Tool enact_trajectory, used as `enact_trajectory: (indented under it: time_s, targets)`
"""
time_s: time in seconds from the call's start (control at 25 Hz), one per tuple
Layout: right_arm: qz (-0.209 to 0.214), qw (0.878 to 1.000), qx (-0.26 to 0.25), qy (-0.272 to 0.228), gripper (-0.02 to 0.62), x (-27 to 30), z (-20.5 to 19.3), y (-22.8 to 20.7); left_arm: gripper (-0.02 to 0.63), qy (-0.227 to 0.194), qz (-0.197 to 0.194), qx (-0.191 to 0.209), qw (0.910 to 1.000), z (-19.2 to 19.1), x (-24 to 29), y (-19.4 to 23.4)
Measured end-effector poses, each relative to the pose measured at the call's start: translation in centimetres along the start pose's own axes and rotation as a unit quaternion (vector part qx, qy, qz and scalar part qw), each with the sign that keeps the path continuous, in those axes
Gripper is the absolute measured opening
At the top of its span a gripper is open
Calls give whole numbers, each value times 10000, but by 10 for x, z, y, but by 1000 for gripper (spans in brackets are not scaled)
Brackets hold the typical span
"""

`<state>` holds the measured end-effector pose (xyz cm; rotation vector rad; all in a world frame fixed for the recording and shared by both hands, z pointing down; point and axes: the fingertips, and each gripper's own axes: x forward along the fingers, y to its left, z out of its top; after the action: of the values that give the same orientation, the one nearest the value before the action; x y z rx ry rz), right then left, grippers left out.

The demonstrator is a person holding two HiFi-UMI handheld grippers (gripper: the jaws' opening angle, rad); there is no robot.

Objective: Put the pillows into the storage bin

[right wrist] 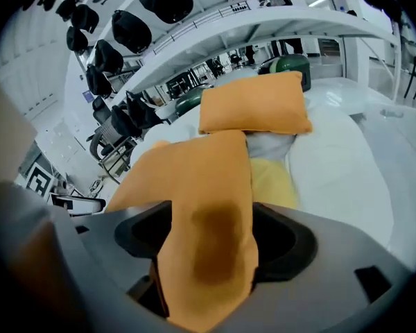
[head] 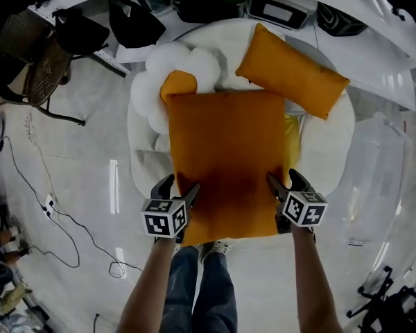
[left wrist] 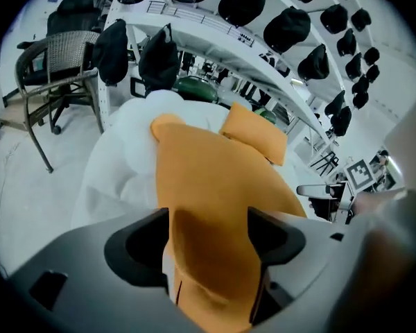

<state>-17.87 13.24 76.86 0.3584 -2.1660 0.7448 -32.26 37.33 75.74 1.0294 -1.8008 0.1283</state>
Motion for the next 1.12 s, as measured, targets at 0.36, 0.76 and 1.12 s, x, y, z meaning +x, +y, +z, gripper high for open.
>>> enact_trajectory:
  time_s: [0.36,0.76,1.12]
  targets:
    - [497,9944,767,533,394,38,-30,0,353,741,126,13,9972,-33,39,4]
    - [1,9990,186,411,135,23,-25,23,143,719,-87,-81,9973,-20,25,-7]
    - [-287,9993,258,4,55,-34,-21,60,94,631,-177,10,9978,-13,-28,-25]
